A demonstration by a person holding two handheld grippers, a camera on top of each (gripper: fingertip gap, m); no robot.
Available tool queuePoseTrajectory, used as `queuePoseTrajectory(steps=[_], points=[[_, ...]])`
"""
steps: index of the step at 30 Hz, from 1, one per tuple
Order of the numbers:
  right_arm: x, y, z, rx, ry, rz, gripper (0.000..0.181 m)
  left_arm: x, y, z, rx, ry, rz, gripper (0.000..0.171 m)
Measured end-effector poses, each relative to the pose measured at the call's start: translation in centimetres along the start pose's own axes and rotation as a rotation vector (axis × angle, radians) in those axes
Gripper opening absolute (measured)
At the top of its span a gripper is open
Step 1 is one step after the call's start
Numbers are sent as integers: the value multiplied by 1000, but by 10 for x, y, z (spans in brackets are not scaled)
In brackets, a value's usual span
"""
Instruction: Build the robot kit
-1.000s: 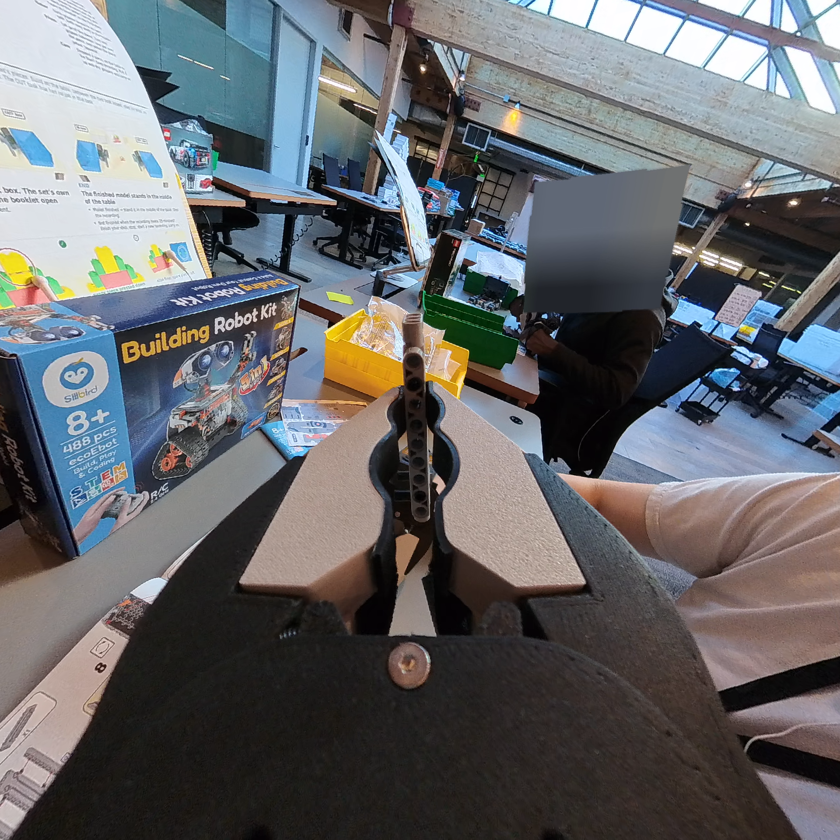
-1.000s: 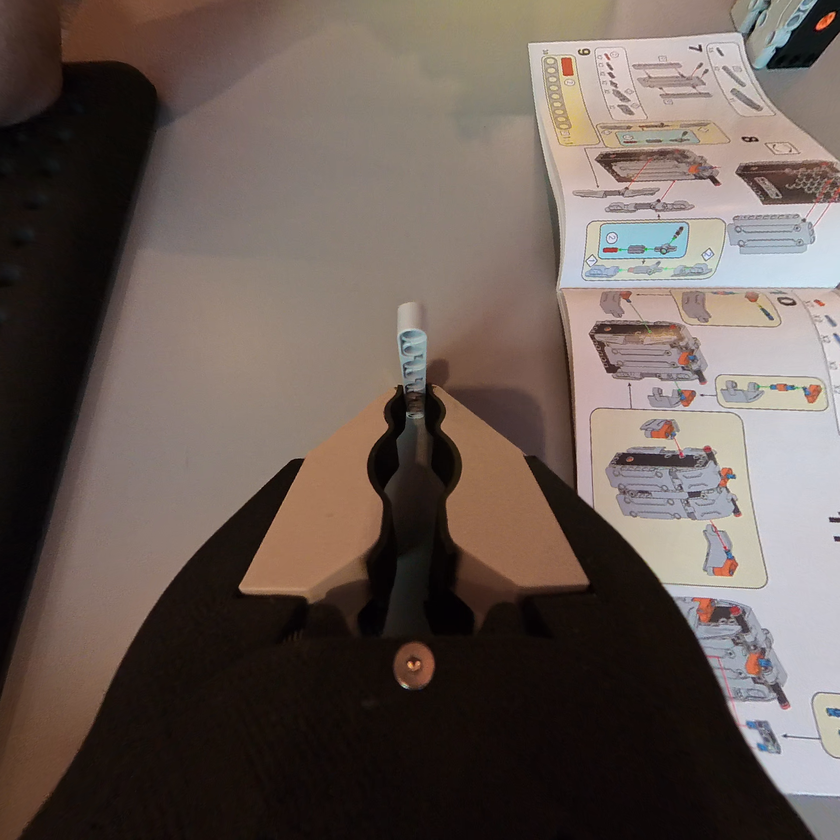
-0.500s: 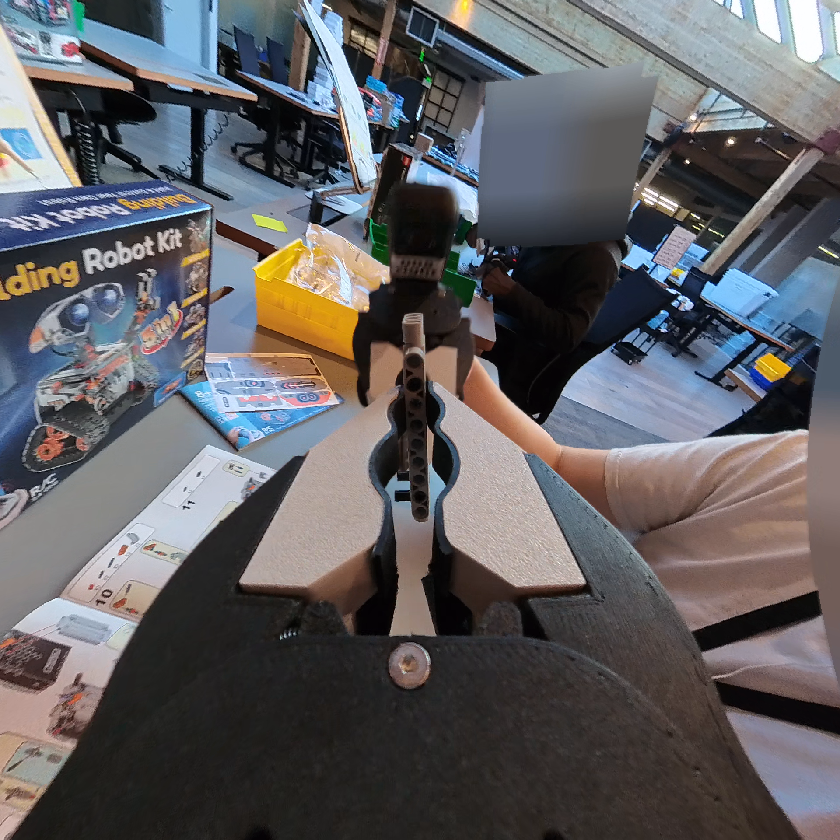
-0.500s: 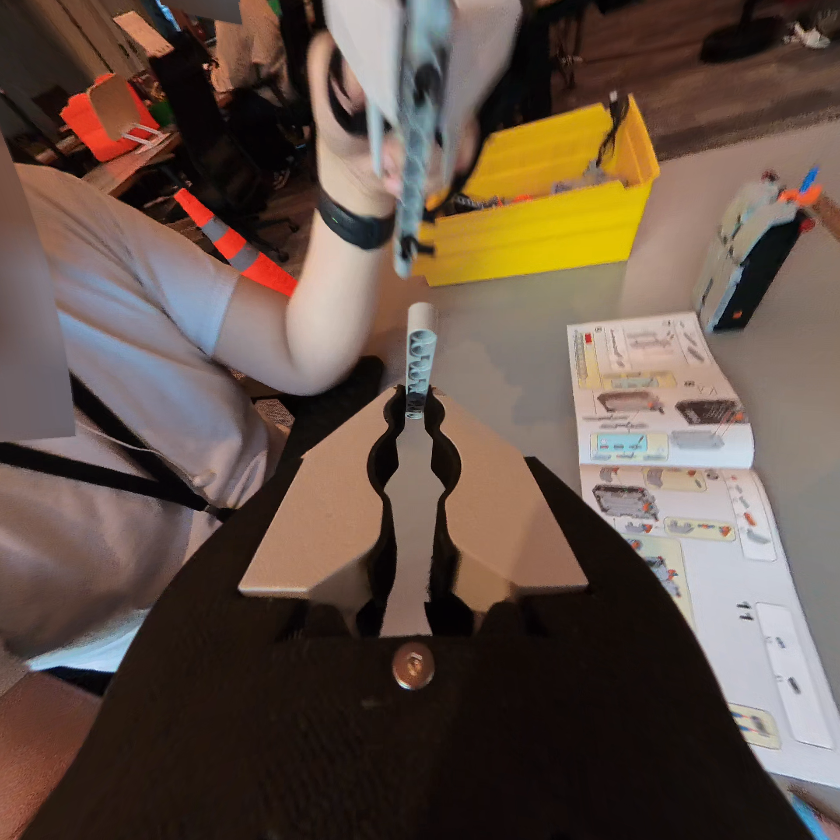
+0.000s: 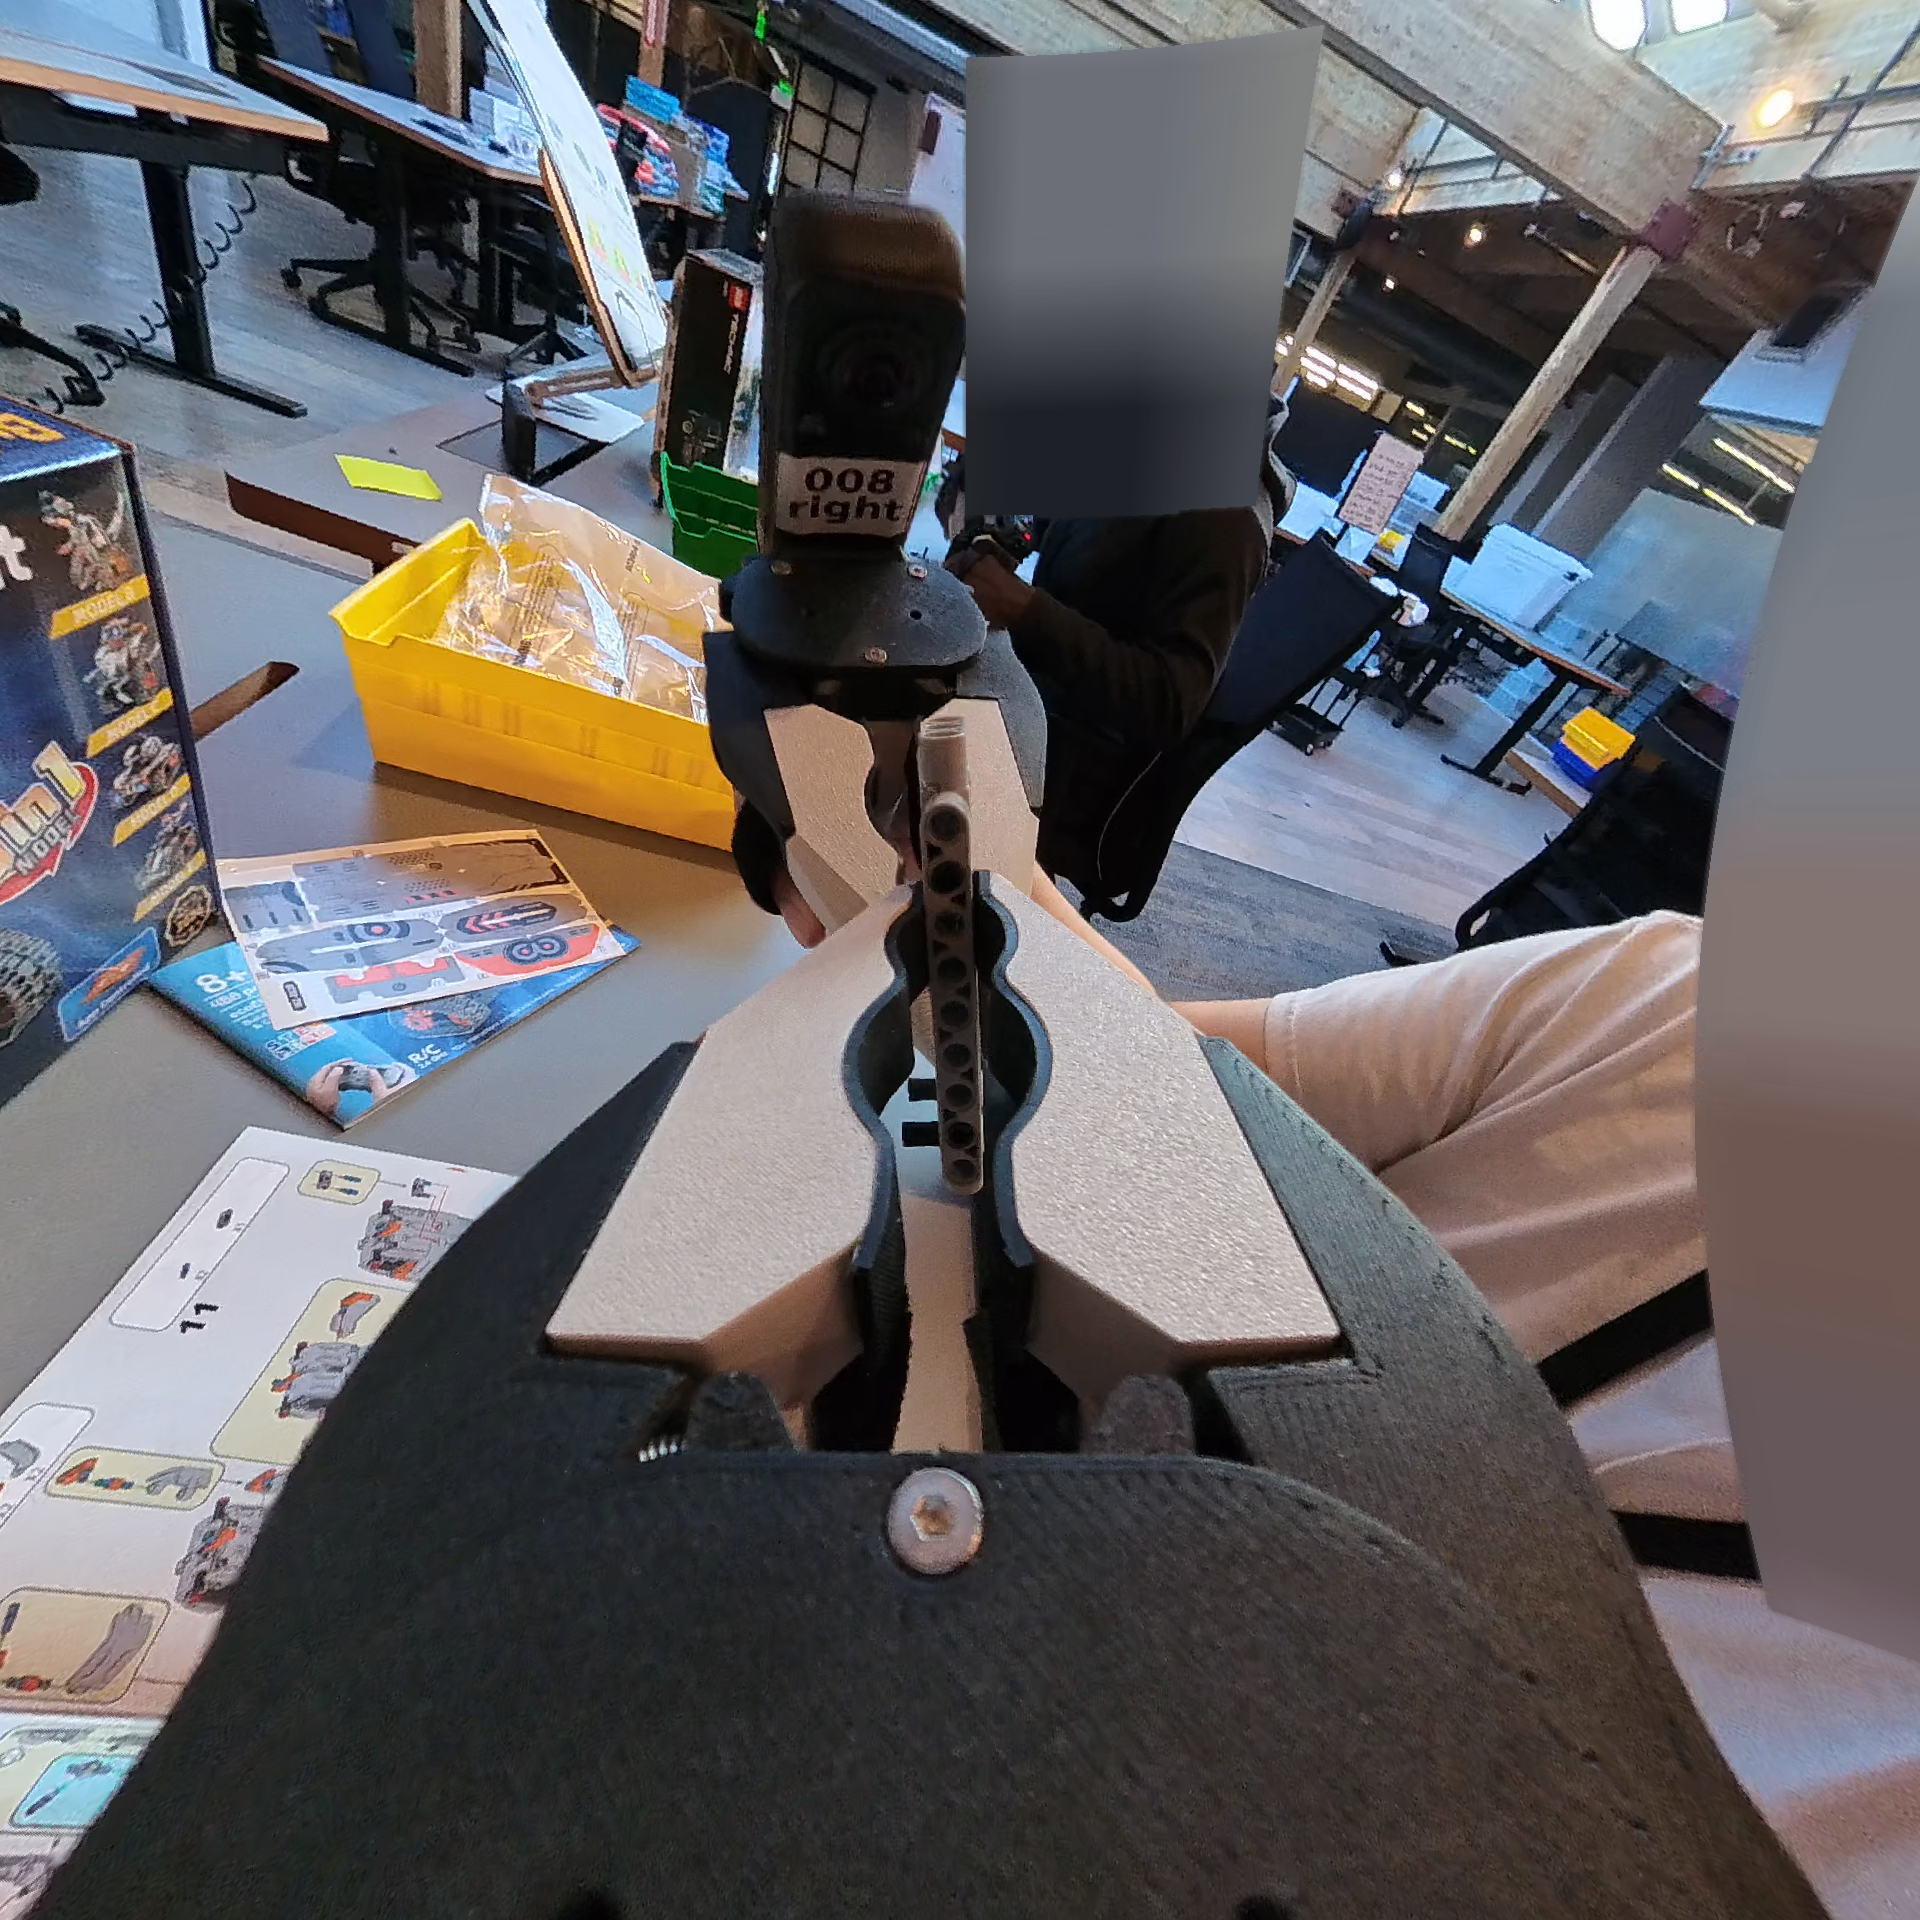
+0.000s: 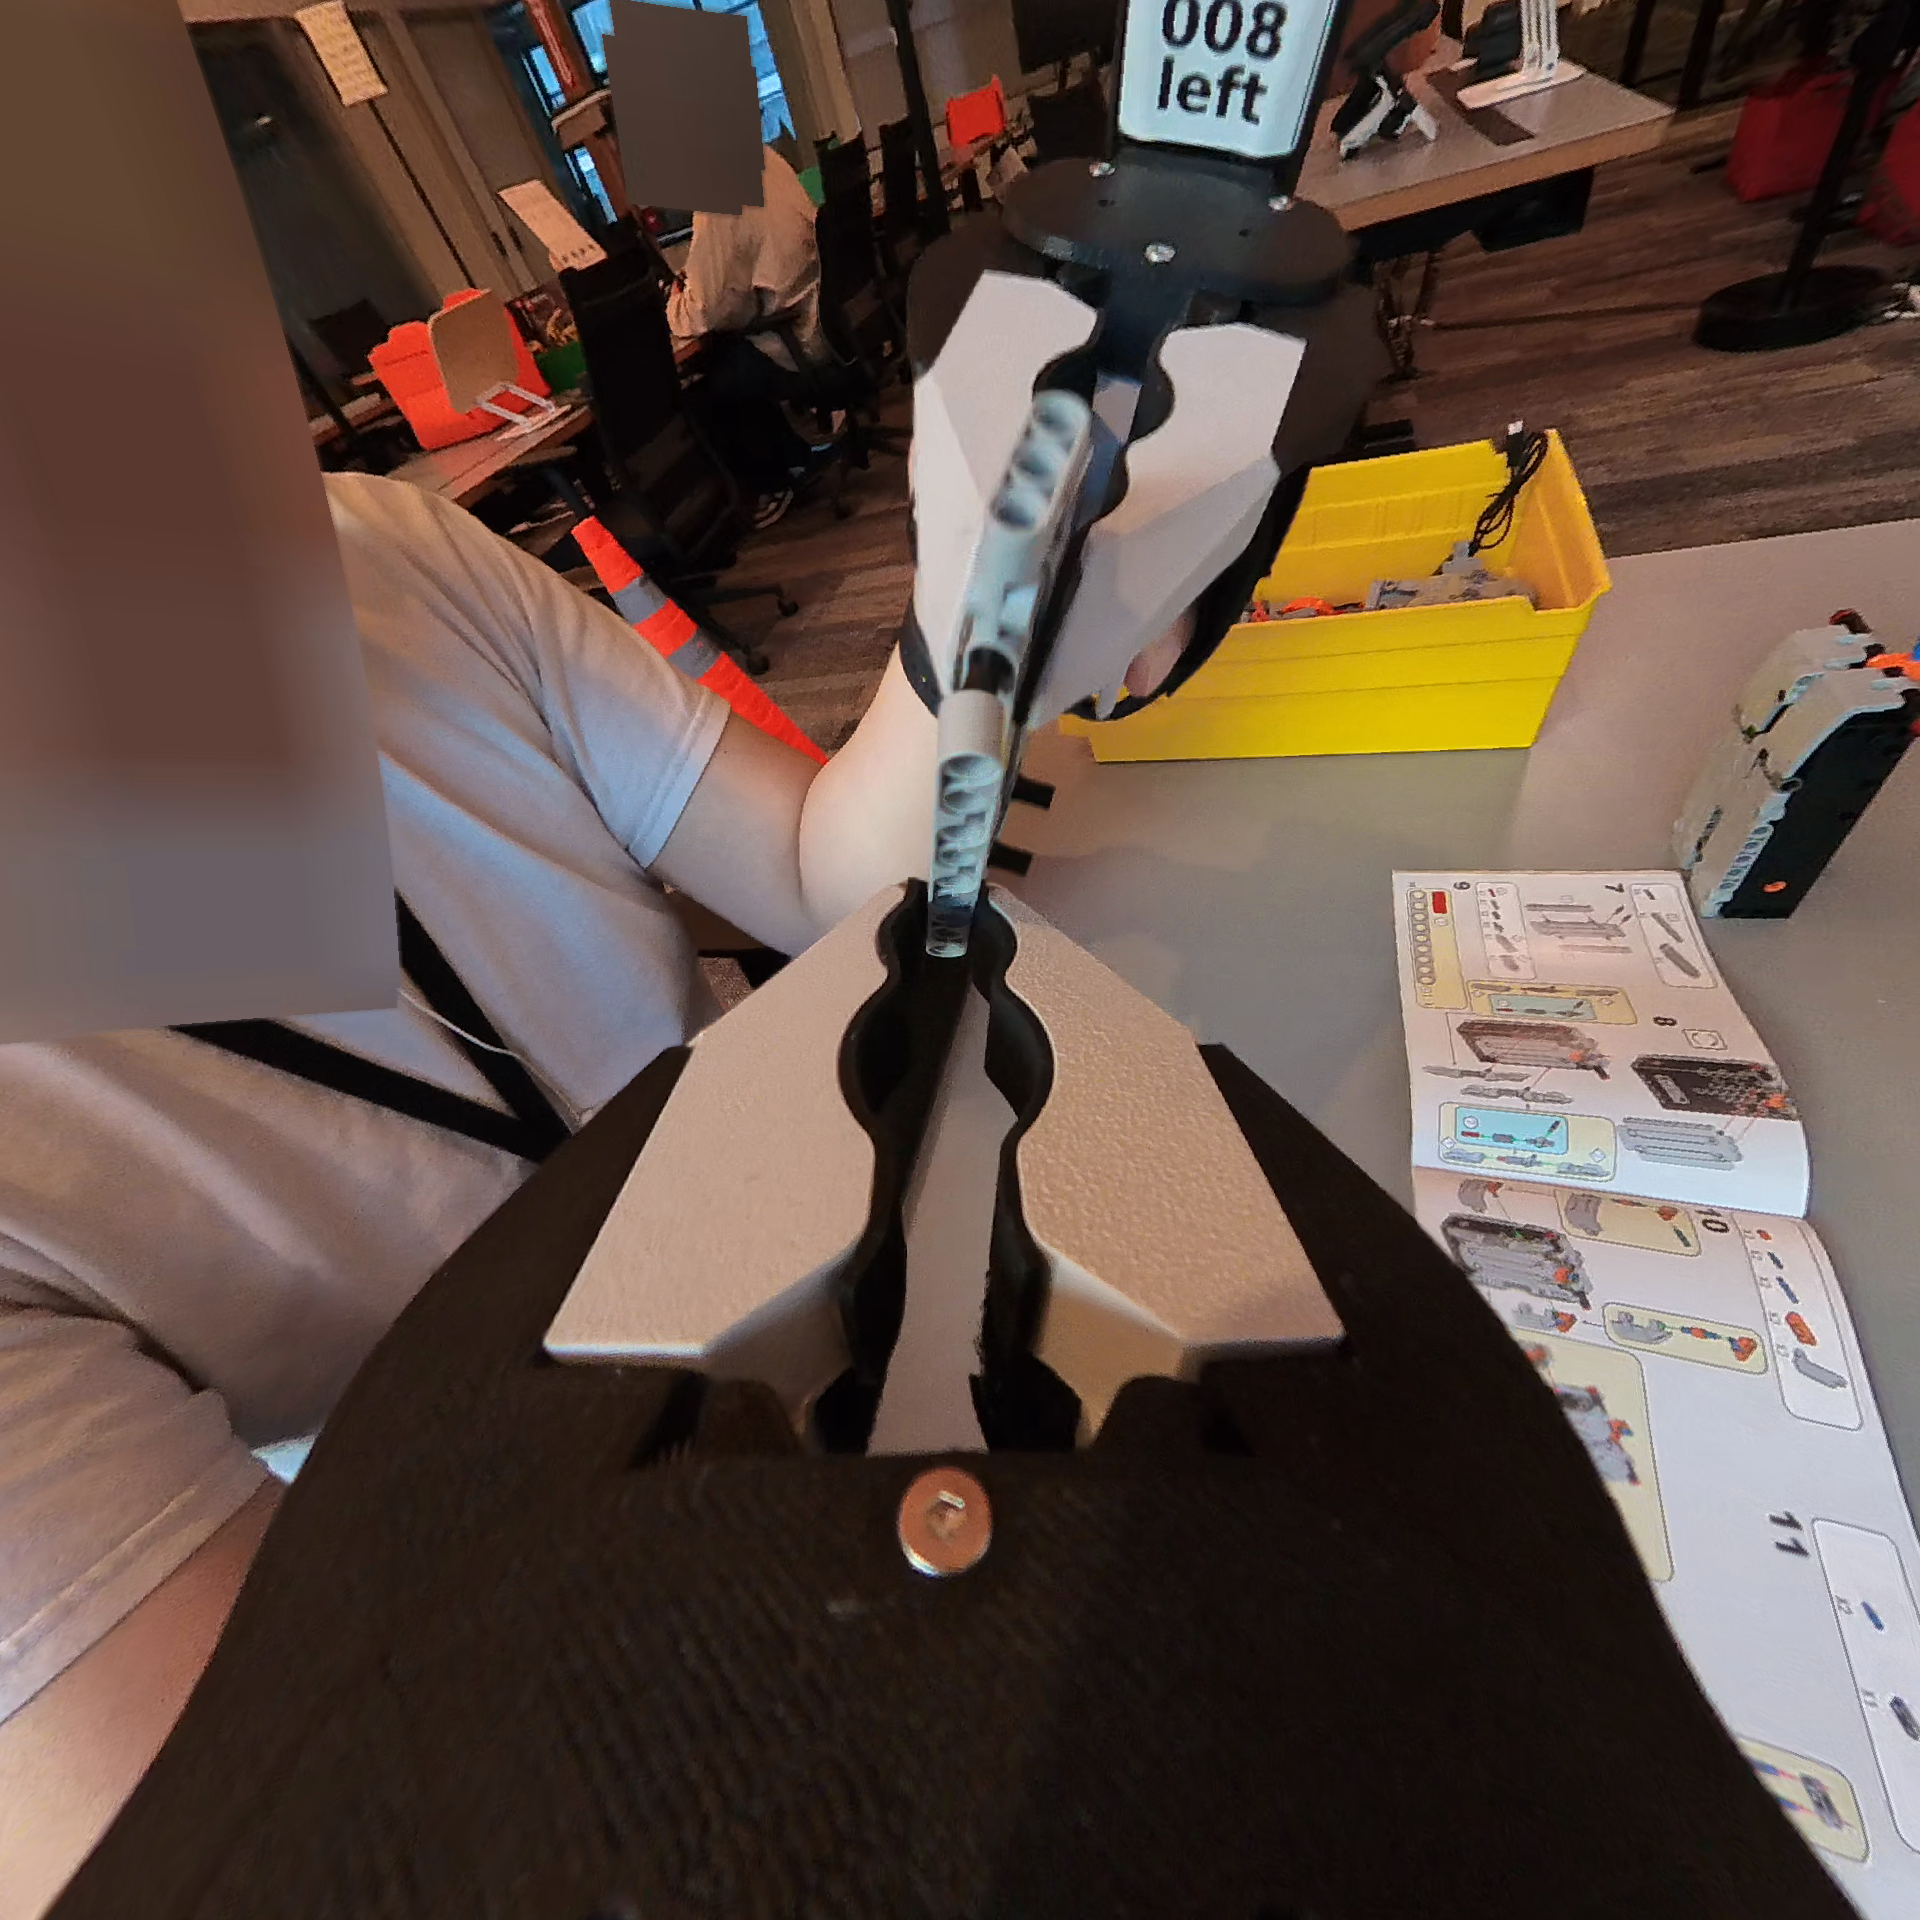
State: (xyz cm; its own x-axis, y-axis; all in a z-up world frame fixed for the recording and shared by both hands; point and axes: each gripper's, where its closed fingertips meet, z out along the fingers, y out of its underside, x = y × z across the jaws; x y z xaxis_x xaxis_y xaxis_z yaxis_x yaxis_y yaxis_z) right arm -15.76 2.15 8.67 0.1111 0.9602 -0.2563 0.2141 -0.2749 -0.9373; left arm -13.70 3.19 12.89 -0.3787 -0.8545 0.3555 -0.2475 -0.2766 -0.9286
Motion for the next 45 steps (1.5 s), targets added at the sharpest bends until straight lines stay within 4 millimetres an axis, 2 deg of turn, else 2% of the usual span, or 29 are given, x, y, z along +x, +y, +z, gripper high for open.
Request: queuePoseTrajectory(steps=[11,18,23,32,36,42,45], points=[[1,-2,4,12,2,-11,7,-1,-4,0,23,-19,2,5],[-11,-9,5,84,-69,-113,7,12,-8,-2,33,20,33,5],[-13,-10,7,87,-77,-112,7,17,-5,-1,5,-12,87,4],[4,-9,7,53,54,-79,7,5,-5,-1,-28,-173,165,5],[5,-17,13,41,123,-95,7,7,-11,0,-9,-219,217,5],[-2,-28,10,80,144,-120,7,16,-21,-2,62,-175,207,5],[1,-28,10,80,148,-91,7,13,-22,-3,78,-152,181,5]])
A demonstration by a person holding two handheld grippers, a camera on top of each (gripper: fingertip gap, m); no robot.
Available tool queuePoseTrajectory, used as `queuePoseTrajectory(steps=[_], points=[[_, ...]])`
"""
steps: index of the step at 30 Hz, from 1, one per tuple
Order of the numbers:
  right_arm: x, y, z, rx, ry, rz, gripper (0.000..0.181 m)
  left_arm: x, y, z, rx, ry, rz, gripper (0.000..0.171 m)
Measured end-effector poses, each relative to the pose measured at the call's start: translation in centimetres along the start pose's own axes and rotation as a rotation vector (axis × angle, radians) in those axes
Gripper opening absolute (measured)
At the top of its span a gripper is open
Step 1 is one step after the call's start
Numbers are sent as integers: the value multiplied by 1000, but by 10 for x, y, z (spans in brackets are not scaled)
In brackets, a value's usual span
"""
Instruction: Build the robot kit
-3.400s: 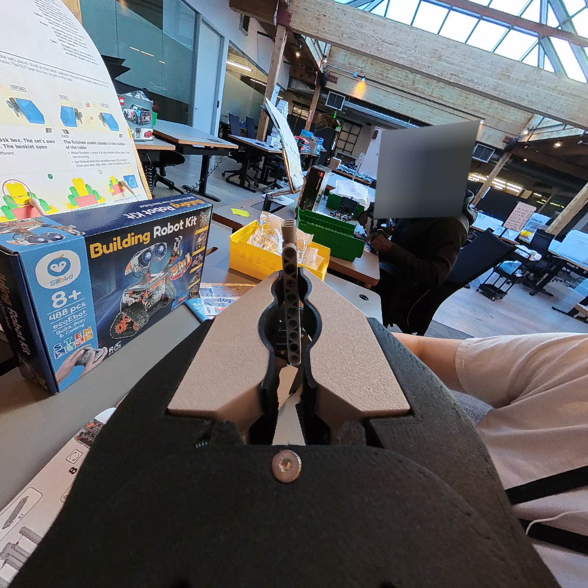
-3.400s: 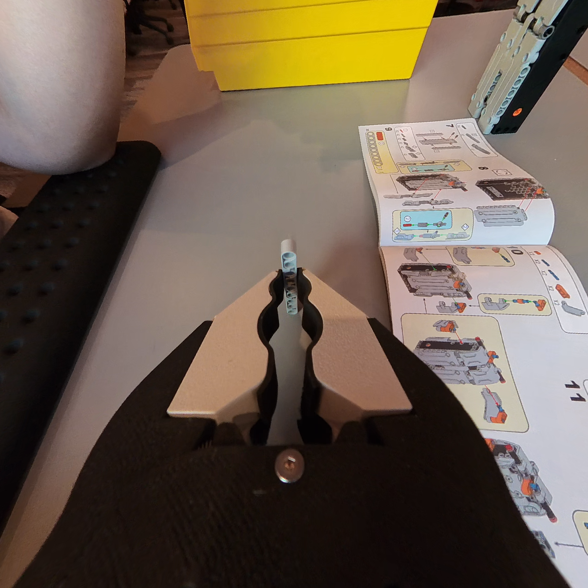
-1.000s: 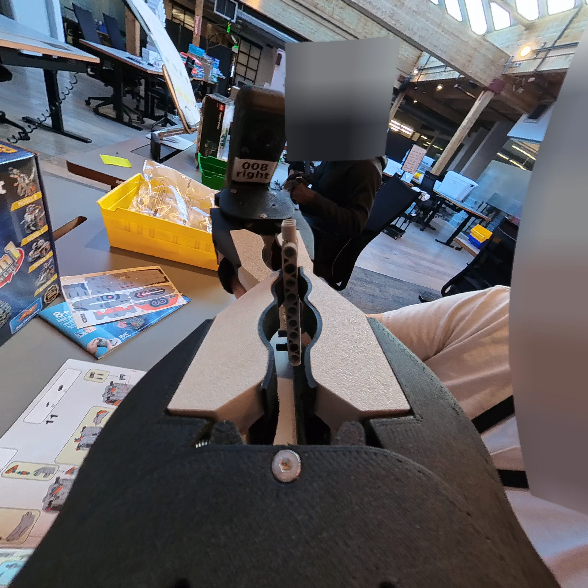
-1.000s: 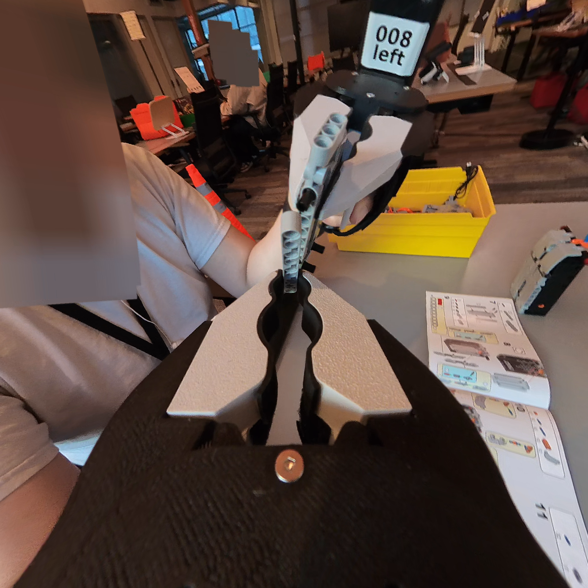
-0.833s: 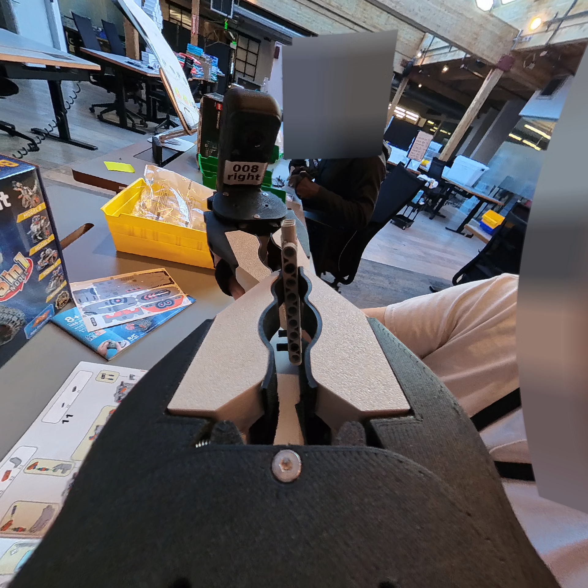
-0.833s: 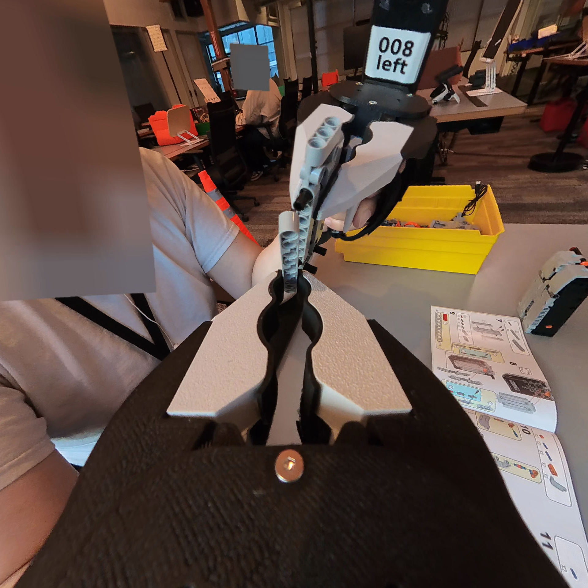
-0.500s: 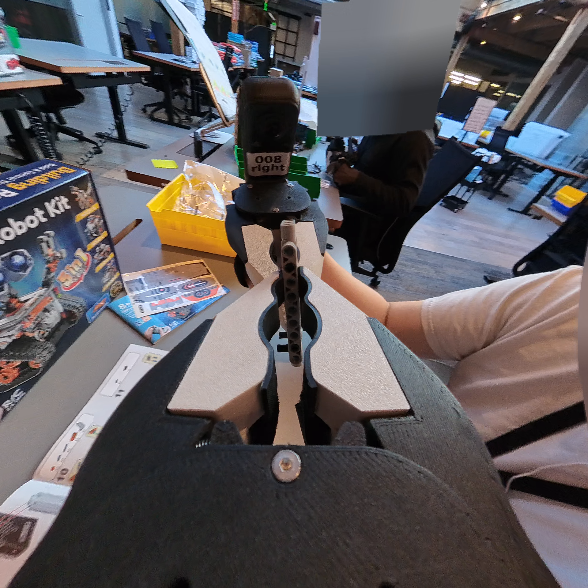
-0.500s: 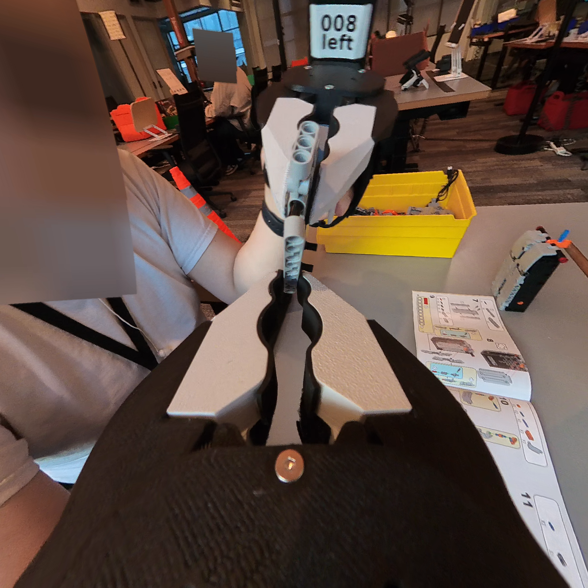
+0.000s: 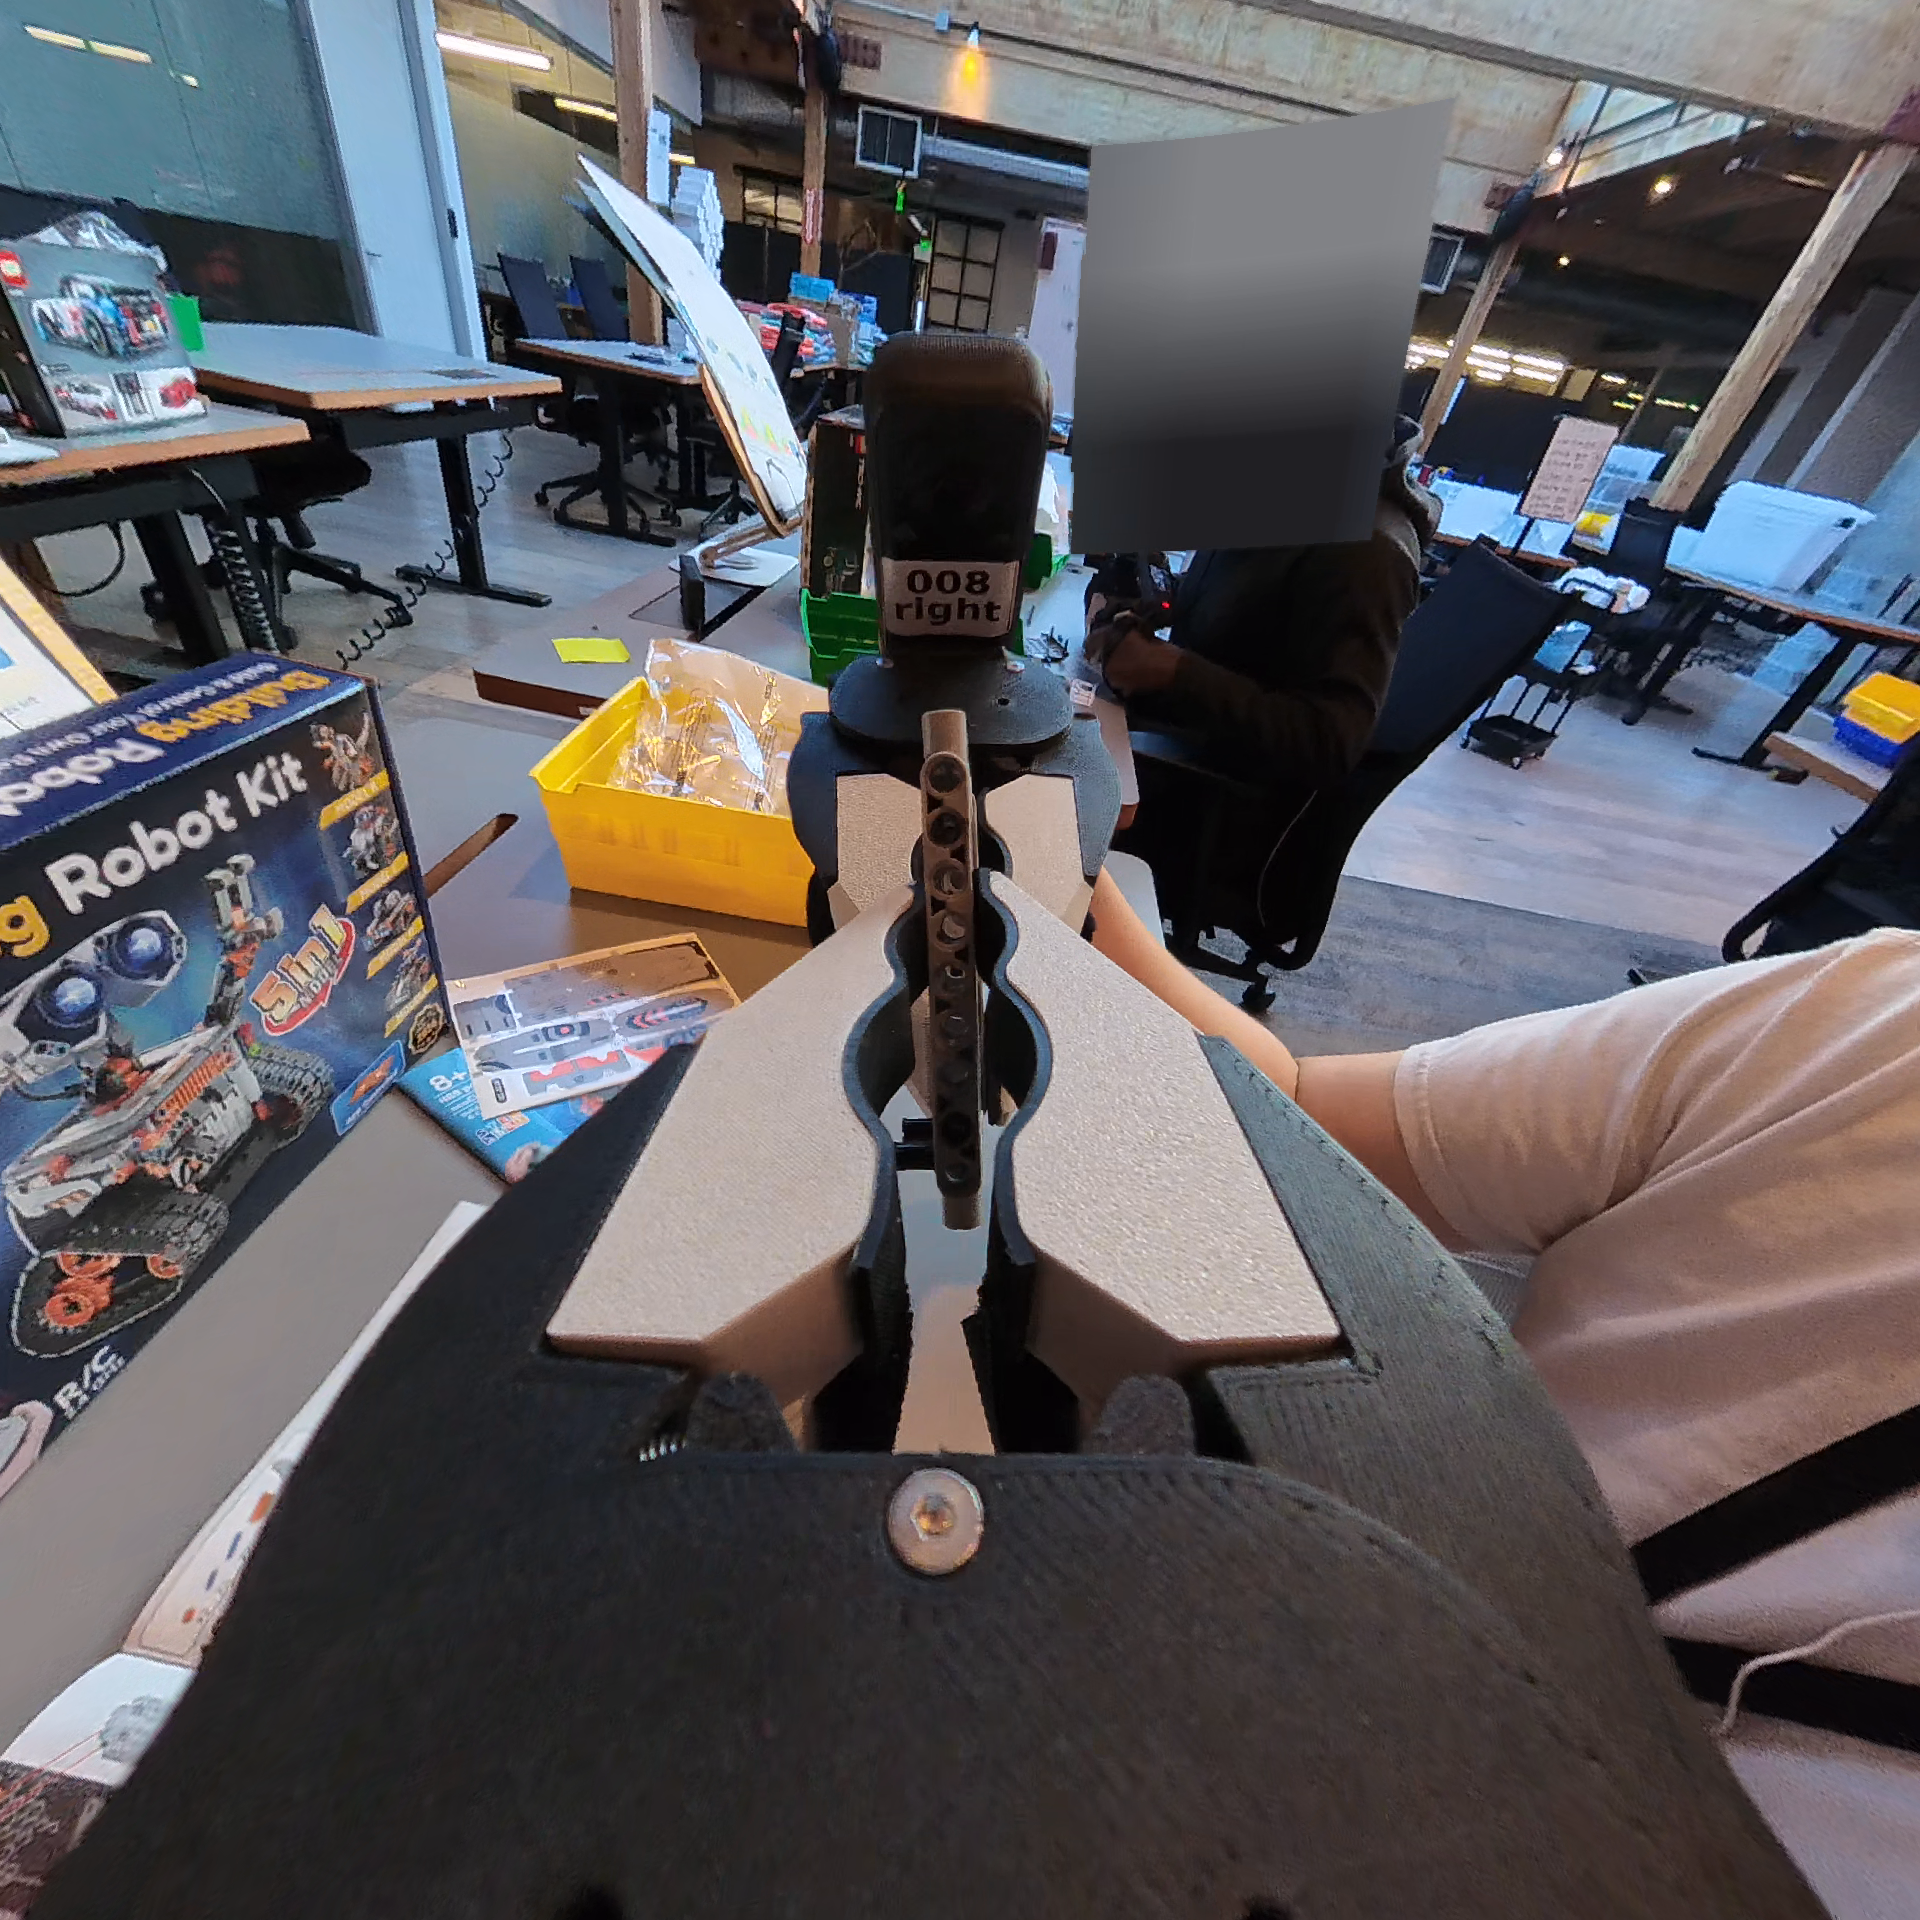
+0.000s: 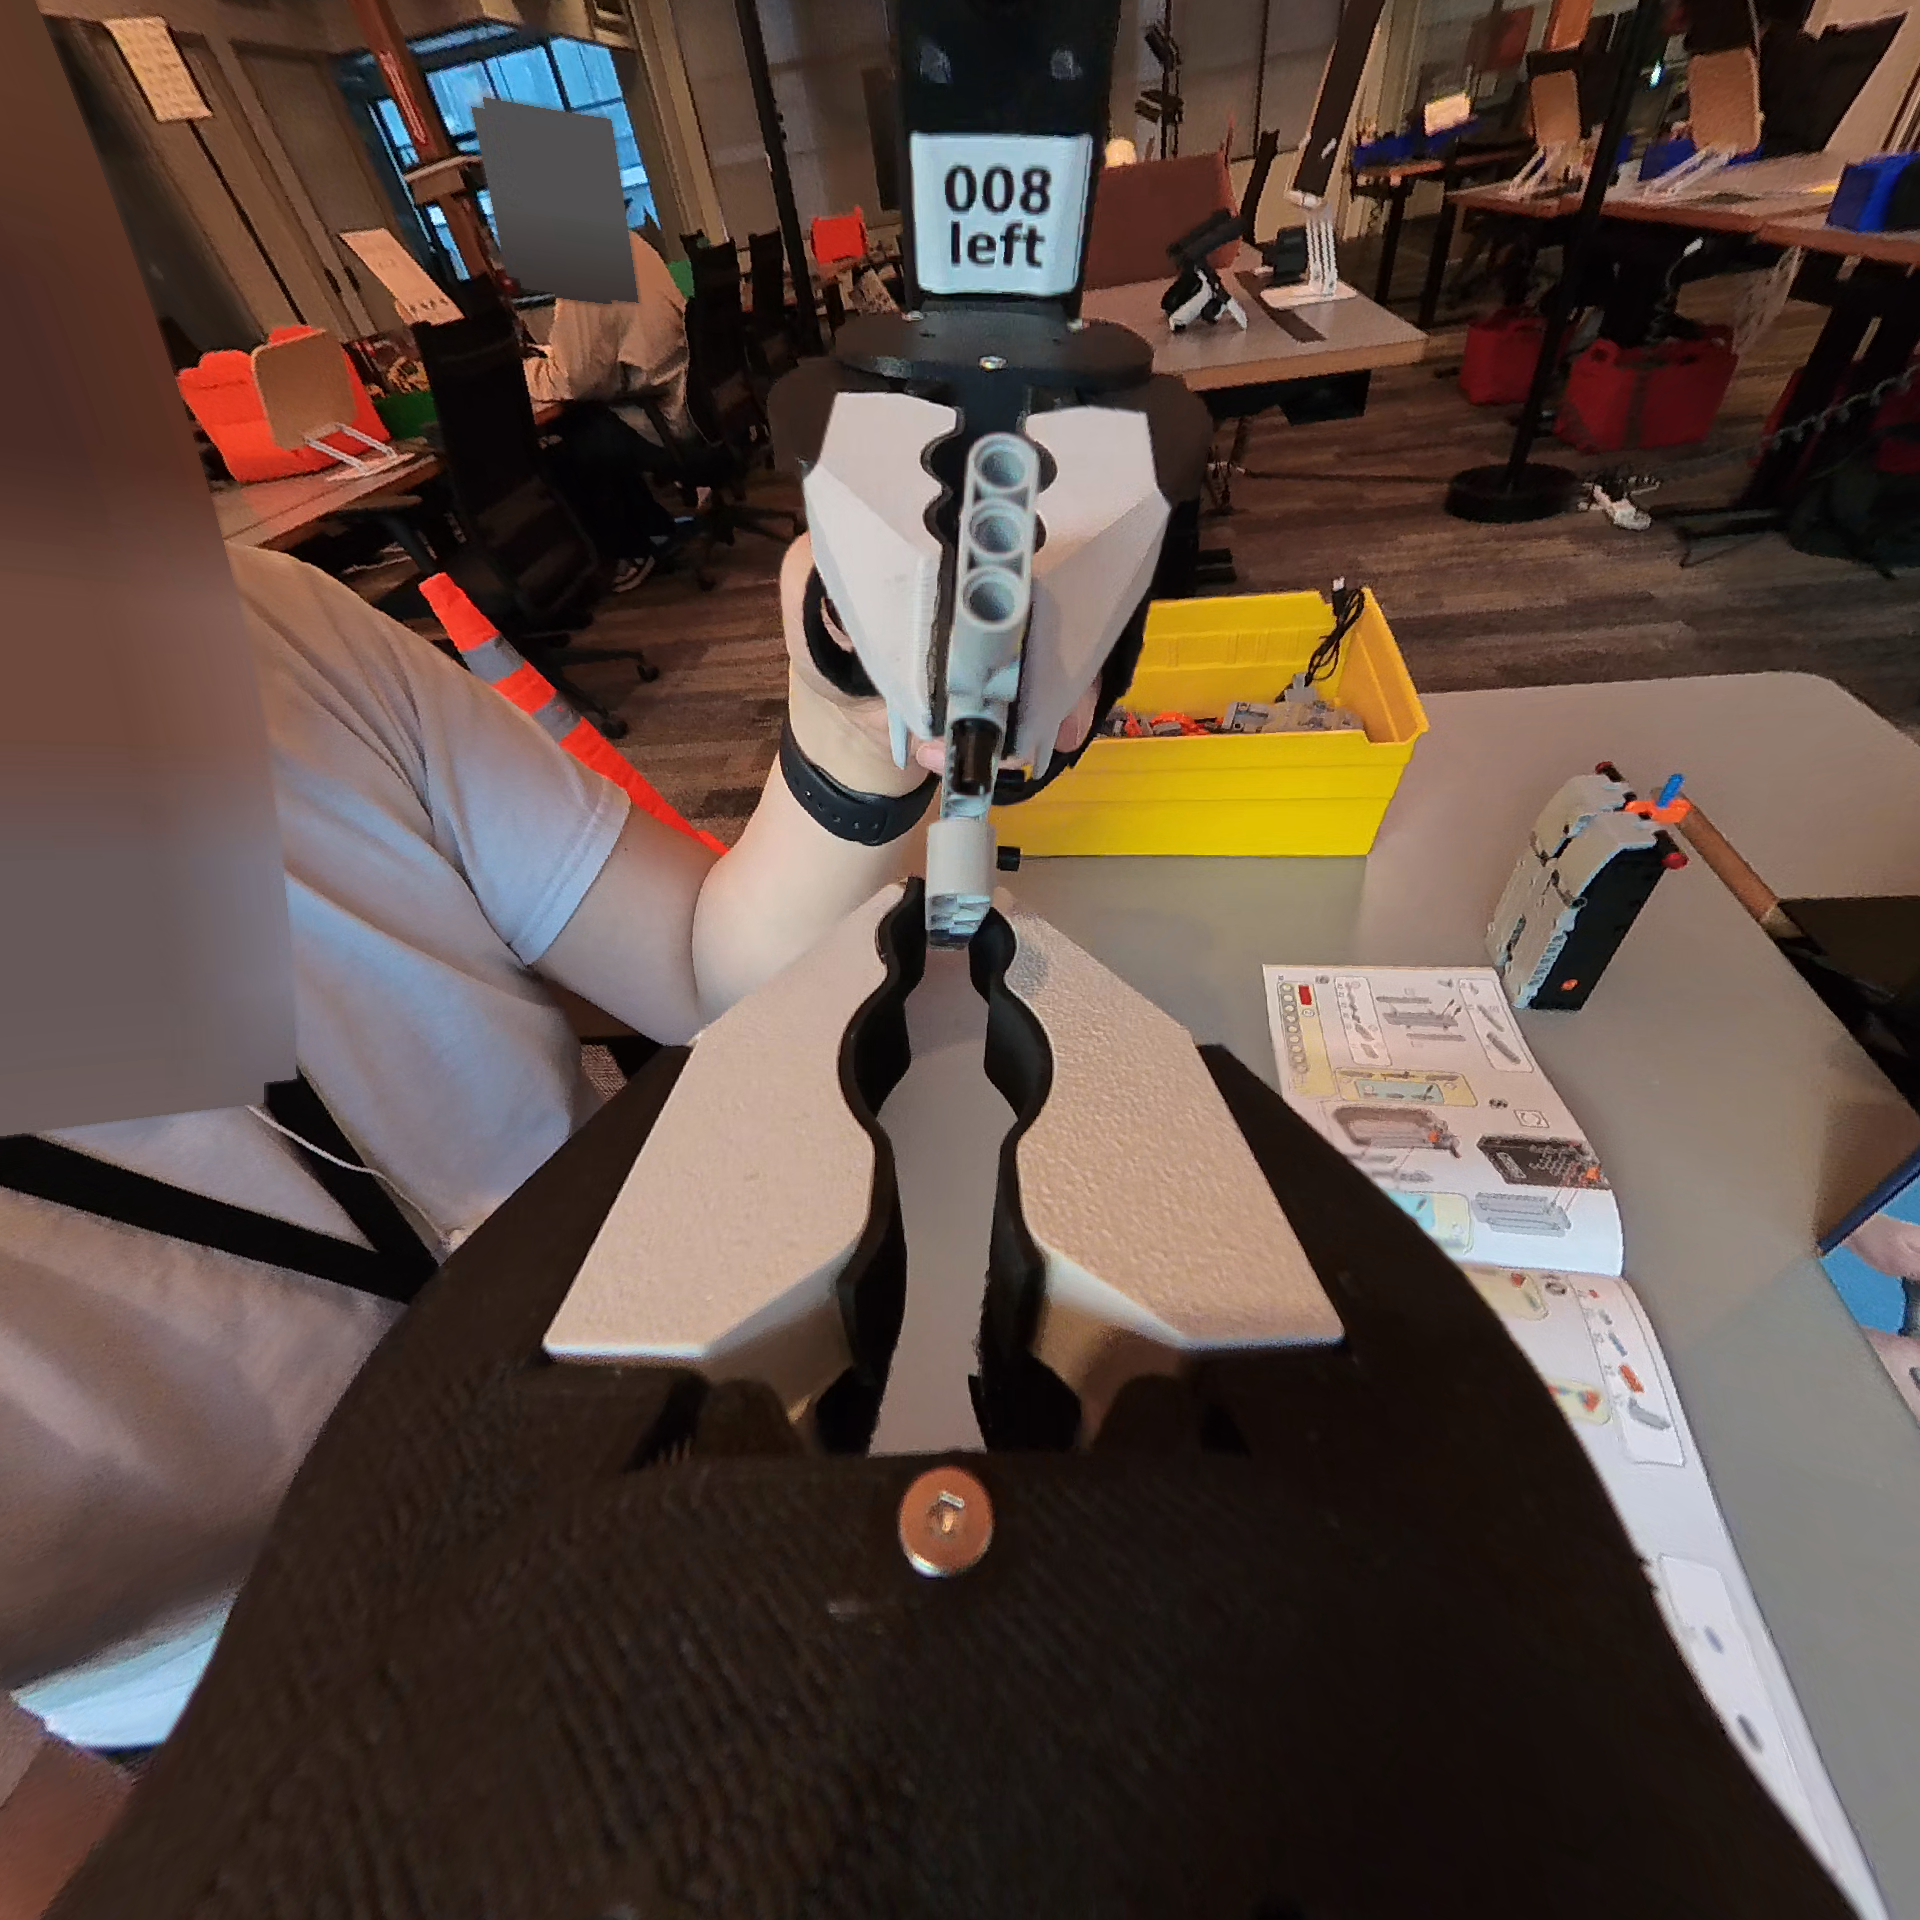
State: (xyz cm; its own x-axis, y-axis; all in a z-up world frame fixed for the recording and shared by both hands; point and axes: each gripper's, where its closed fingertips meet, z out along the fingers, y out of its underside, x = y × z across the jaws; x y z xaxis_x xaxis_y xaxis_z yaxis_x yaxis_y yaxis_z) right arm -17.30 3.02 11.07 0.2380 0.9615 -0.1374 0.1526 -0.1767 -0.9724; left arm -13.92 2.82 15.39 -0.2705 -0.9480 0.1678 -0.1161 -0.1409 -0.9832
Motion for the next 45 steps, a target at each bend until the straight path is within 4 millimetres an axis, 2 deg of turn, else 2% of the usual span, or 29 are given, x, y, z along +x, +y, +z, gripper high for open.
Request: queuePoseTrajectory(steps=[3,5,6,7,8,9,10,12,14,15,17,21,29,36,39,41,43,45], points=[[4,9,3,-44,-3,74,7,-5,7,1,-33,-2,-11,5],[8,28,2,-122,-24,149,7,-14,9,-2,-40,-37,-10,5],[14,54,2,-234,-9,246,7,-22,8,-9,-32,-78,-13,5],[26,94,-2,-421,67,338,7,-30,7,-18,-27,-114,-23,5],[46,139,-11,-635,215,372,7,-36,9,-28,-33,-140,-41,5],[58,178,-22,-848,317,411,7,-41,10,-39,-38,-164,-55,5],[56,206,-23,-1008,319,472,7,-48,9,-51,-26,-201,-65,5],[53,248,-20,-1233,304,494,7,-62,9,-75,-9,-284,-100,4],[54,278,-41,-1504,356,447,8,-72,9,-98,0,-362,-109,5],[55,285,-48,-1587,374,424,9,-76,9,-108,12,-395,-111,5],[62,280,-44,-1599,421,383,8,-76,7,-125,37,-423,-120,5],[64,279,-60,-1778,472,295,8,-68,0,-143,96,-407,-118,5],[61,286,-70,-2021,434,189,8,-60,-3,-145,108,-360,-107,5],[63,286,-73,-2095,406,122,10,-54,-7,-151,130,-345,-95,5],[66,281,-69,-1972,407,99,28,-52,-8,-156,147,-335,-100,5],[71,270,-69,-1802,428,80,29,-52,-9,-161,164,-332,-102,4],[79,255,-64,-1550,426,14,31,-51,-10,-165,179,-327,-103,4],[75,242,-42,-1229,347,4,33,-51,-12,-167,198,-317,-104,4]])
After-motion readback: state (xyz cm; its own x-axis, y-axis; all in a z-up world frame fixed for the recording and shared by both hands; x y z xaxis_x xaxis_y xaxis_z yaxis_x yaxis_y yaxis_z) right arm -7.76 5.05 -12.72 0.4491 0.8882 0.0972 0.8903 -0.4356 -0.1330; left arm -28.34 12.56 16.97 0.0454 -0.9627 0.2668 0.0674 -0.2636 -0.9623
